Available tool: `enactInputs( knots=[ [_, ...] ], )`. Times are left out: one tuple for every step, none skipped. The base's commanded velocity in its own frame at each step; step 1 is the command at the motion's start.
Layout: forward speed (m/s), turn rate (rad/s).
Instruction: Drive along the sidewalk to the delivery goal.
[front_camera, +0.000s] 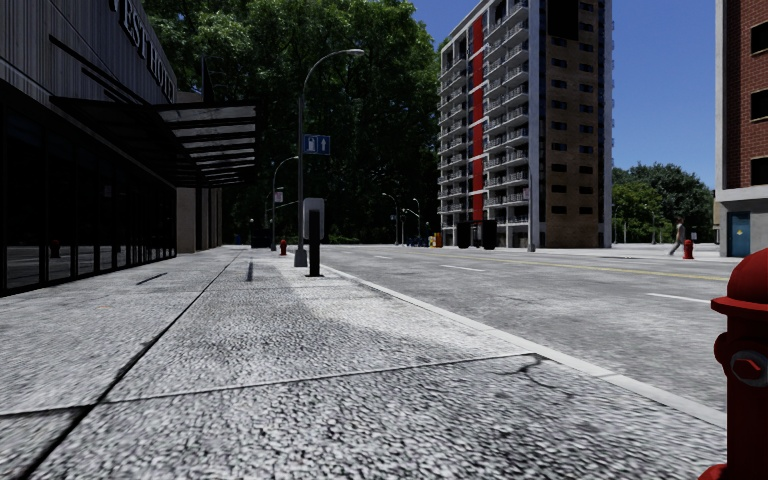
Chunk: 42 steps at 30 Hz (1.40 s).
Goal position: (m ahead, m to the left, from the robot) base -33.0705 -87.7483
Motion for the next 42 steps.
enactInputs(
  knots=[
    [0.0,0.0],
    [0.0,0.0],
    [0.0,0.0],
    [0.0,0.0],
    [0.0,0.0],
    [0.0,0.0],
    [0.0,0.0],
    [0.0,0.0],
    [0.0,0.0],
    [0.0,0.0],
    [0.0,0.0],
    [0.0,0.0],
    [0.0,0.0],
    [0.0,0.0],
    [0.0,0.0],
    [0.0,0.0],
    [0.0,0.0],
    [0.0,0.0],
    [0.0,0.0],
    [0.0,0.0],
    [0.0,0.0],
    [0.0,0.0],
    [0.0,0.0],
    [0.0,0.0],
    [0.0,0.0],
    [0.0,0.0],
    [0.0,0.0],
    [0.0,0.0],
    [0.0,0.0],
    [0.0,0.0],
    [0.0,-1.2],
    [0.0,-1.2],
    [0.0,-1.2],
    [0.0,-1.2],
    [0.0,-1.2],
    [0.0,-1.2],
    [0.0,-1.2],
    [0.0,-1.2],
    [0.0,-1.2],
    [0.0,-1.2],
    [0.0,-1.2],
    [0.0,-1.2]
  ],
)
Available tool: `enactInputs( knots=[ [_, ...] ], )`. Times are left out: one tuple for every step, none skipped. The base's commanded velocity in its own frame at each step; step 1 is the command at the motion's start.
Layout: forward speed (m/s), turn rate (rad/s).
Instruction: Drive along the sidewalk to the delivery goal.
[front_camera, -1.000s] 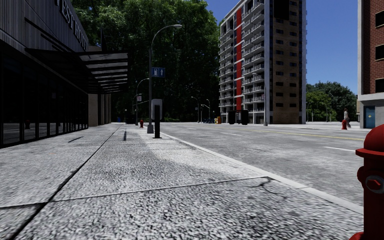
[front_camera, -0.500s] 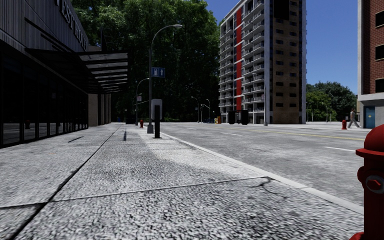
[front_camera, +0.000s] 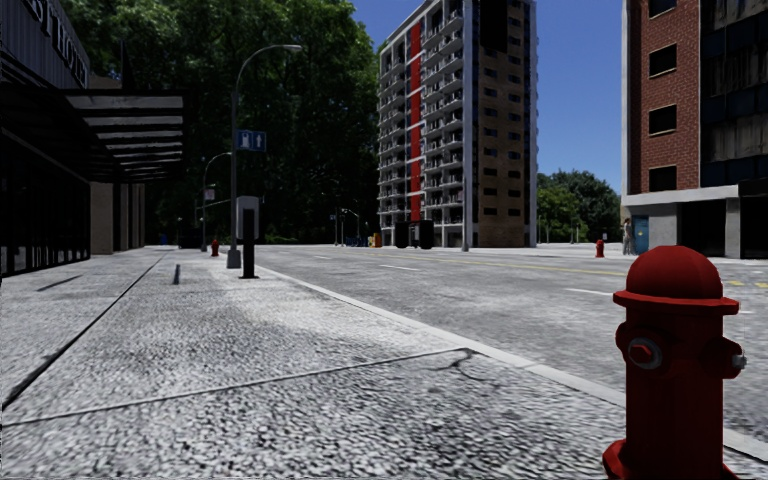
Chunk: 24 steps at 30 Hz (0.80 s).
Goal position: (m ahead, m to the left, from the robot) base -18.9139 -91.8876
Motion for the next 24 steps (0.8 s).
enactInputs(
  knots=[
    [0.0,-1.2],
    [0.0,-1.2],
    [0.0,-1.2],
    [0.0,-1.2],
    [0.0,-1.2],
    [0.0,-1.2],
    [0.0,-1.2],
    [0.0,-1.2],
    [0.0,-1.2],
    [0.0,-1.2],
    [0.0,-1.2],
    [0.0,-1.2],
    [0.0,-1.2],
    [0.0,-1.2],
    [0.0,-1.2],
    [0.0,-1.2],
    [0.0,-1.2],
    [0.0,-1.2],
    [0.0,-1.2],
    [0.0,-1.2],
    [0.0,-1.2],
    [0.0,-1.2],
    [0.0,-1.2],
    [0.0,-1.2]
  ],
)
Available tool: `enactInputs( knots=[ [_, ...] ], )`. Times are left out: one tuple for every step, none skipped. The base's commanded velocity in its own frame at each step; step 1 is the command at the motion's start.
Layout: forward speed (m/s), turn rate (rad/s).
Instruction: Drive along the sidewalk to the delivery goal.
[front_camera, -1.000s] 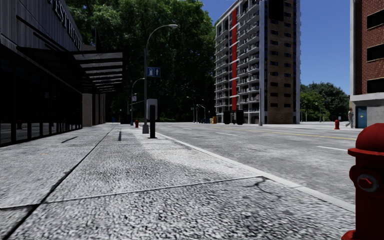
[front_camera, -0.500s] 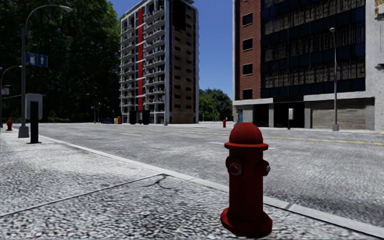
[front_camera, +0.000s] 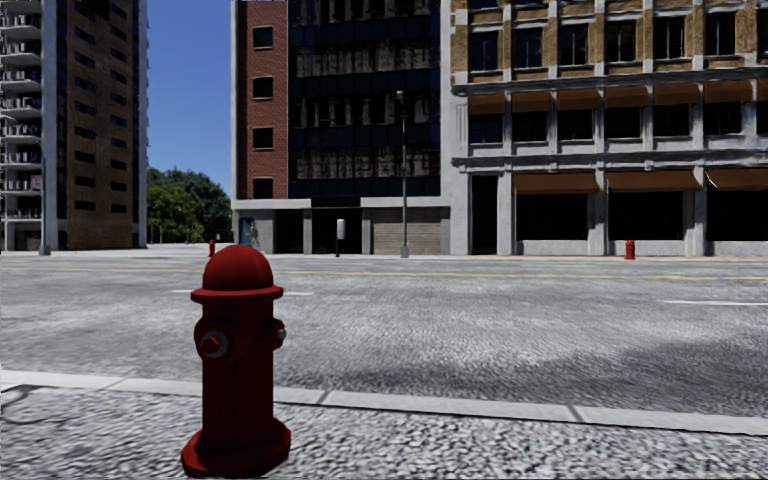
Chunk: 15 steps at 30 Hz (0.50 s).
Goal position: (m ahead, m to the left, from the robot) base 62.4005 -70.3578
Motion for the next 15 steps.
enactInputs(
  knots=[
    [0.0,-1.2],
    [0.0,-1.2],
    [0.0,-1.2],
    [0.0,-1.2],
    [0.0,-1.2],
    [0.0,-1.2],
    [0.0,-1.2],
    [0.0,-1.2],
    [0.0,-1.2],
    [0.0,-1.2],
    [0.0,-1.2],
    [0.0,-1.2],
    [0.0,-1.2],
    [0.0,-1.2],
    [0.0,-1.2]
  ],
)
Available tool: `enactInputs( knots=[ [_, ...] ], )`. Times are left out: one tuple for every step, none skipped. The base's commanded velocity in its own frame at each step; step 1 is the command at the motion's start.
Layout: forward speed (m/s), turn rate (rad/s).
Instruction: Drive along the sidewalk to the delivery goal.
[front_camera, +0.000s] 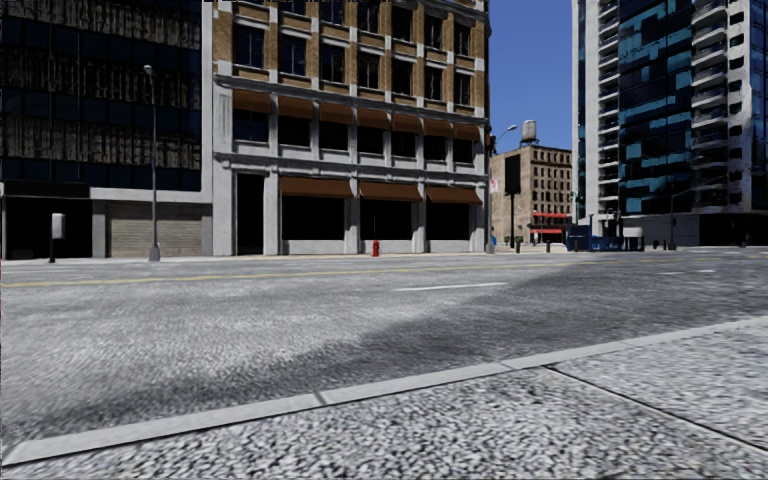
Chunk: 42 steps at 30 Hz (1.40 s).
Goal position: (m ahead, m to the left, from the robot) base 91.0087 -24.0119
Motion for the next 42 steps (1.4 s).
enactInputs(
  knots=[
    [0.0,-1.2],
    [0.0,-1.2],
    [0.0,-1.2],
    [0.0,-1.2],
    [0.0,-1.2],
    [0.0,-1.2],
    [0.0,-1.2],
    [0.0,-1.2],
    [0.0,-1.2],
    [0.0,-1.2],
    [0.0,-1.2],
    [0.0,-1.2],
    [0.0,-1.2],
    [0.0,-1.2],
    [0.0,-1.2],
    [0.0,-1.2],
    [0.0,-1.2],
    [0.0,-1.2],
    [0.0,-1.2],
    [0.0,-1.2],
    [0.0,-1.2],
    [0.0,-0.68],
    [0.0,-0.58],
    [0.0,-0.55],
    [0.0,-0.55],
    [0.0,-0.54],
    [0.0,-0.54],
    [0.0,-0.54],
    [0.17,-0.53],
    [1.38,-0.53],
    [1.74,-0.03],
    [1.74,-0.03],
    [1.88,0.0],
    [1.96,0.0],
    [1.96,0.0],
    [1.96,0.0],
    [1.97,0.0],
    [1.97,0.0],
    [1.97,0.0],
    [1.97,0.0],
    [1.97,0.0],
    [1.97,0.0]
  ],
)
